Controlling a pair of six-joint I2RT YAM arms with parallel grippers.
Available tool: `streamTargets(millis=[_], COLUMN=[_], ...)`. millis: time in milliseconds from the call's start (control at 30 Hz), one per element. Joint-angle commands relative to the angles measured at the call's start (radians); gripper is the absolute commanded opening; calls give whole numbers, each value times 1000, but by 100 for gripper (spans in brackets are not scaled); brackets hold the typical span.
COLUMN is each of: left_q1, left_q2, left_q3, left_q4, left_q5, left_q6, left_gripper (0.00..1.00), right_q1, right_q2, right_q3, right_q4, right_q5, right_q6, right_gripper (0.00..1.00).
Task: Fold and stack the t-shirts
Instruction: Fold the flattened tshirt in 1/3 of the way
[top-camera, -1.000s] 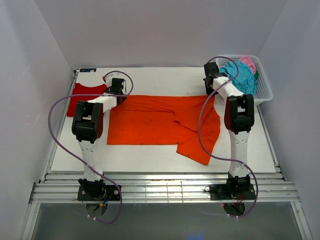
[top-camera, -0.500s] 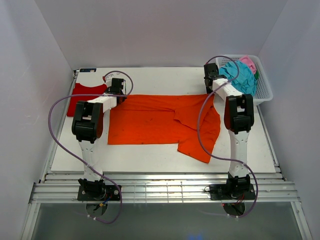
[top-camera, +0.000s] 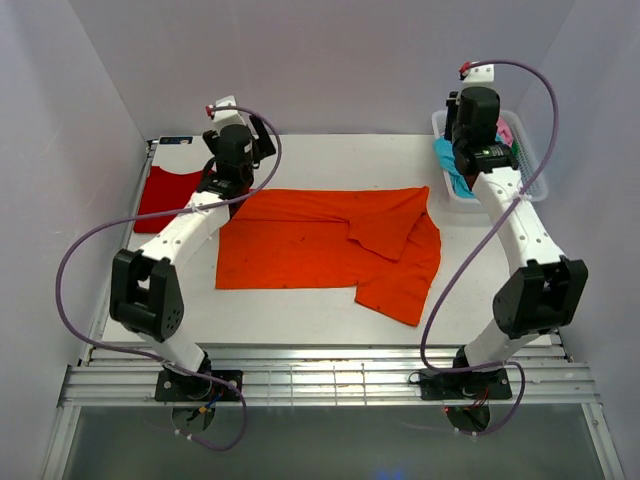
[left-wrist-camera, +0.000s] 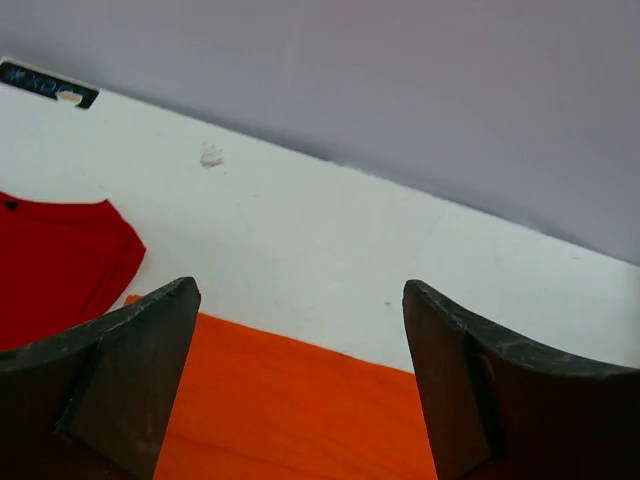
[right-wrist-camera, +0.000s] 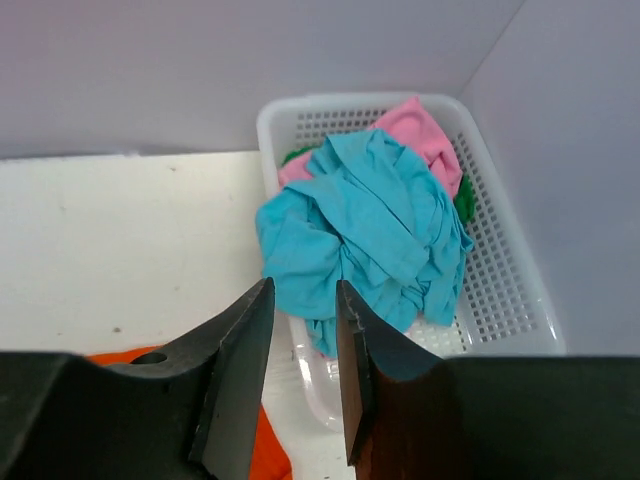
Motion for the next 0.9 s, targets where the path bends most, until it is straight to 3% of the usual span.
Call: streamTargets(millis=[0,200,367,700,867], left_q1=[-42,-131,-185,-260,-268], left_q2=[-155,-408,-553,-557,-528], left_q3=[-32,-350,-538,-682,-730], left_q4=[-108,-332,-477,-753,-758], left_q5=[-56,-124,-165,-272,-271], left_q6=[-6,-206,-370,-658,-731], left_gripper=[93,89,89,89,89], right_q1=[15,72,219,431,505], right_q2=[-78,-248,-355,-556,-505], right_q3=[-67,-314,-514,-814,-867], right_q4=[-76,-130,-173,-256,-288], right_q5=[-111,-262,-184,-115,-55], right_q6=[35,118,210,480,537], right_gripper=[37,37,36,36,35])
